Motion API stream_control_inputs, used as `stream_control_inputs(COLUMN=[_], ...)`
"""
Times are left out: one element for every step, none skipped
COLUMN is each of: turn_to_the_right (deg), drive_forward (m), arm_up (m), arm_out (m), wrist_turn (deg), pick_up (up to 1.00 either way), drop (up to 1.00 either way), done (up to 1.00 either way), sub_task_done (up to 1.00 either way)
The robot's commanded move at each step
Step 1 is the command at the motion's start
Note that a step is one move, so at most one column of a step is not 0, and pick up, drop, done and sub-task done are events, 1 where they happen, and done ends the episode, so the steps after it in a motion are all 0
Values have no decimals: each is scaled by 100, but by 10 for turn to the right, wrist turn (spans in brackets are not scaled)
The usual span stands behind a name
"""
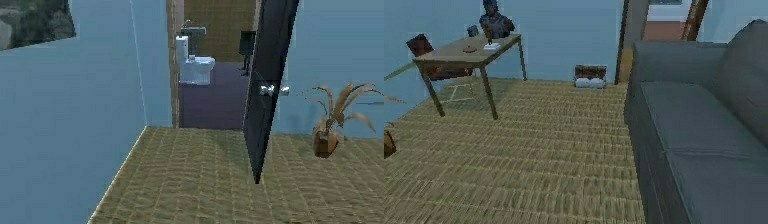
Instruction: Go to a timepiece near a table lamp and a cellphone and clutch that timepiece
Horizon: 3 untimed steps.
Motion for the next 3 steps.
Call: stream_control_inputs(turn_to_the_right=[0, 0, 240], drive_forward=[100, 80, 0], arm_up=[0, 0, 0], arm_out=[0, 0, 0], wrist_turn=[0, 0, 0], pick_up=[0, 0, 0], drop=[0, 0, 0], done=[0, 0, 0], sub_task_done=[0, 0, 0])
